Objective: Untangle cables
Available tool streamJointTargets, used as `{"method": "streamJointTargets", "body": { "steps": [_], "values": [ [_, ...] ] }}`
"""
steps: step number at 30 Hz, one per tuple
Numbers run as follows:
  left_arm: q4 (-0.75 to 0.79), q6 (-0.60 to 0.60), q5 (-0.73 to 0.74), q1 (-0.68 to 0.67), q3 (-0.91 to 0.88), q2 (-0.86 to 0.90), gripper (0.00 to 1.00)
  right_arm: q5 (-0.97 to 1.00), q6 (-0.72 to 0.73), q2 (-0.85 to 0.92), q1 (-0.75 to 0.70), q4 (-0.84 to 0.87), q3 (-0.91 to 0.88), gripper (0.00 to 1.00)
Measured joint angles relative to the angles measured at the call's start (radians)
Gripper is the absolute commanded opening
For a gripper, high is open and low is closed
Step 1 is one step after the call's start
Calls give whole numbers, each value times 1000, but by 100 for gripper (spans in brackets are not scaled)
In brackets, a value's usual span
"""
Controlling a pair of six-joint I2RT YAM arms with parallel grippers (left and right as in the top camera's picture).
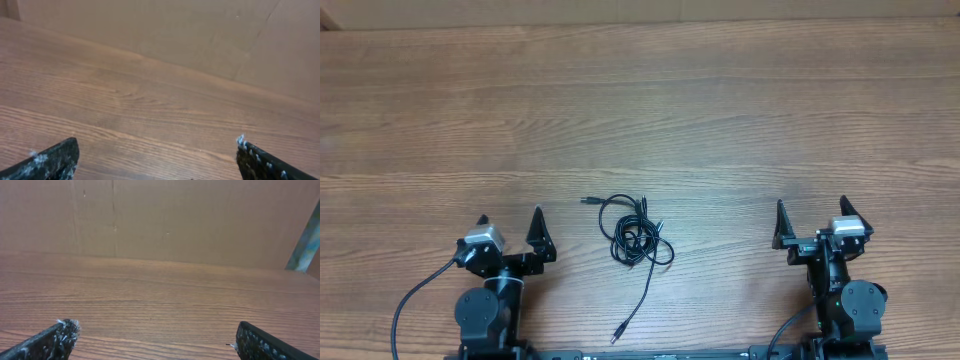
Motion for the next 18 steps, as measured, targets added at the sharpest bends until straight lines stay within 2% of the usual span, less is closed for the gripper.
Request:
{"method": "streamJointTargets", "body": {
  "steps": [8, 18],
  "values": [
    [-135, 16, -11, 0, 135, 0, 100, 0, 0, 1, 0, 0, 0, 100],
    [-172, 23, -14, 0, 206, 21, 100, 0, 0, 1, 0, 1, 0, 100]
  ]
}}
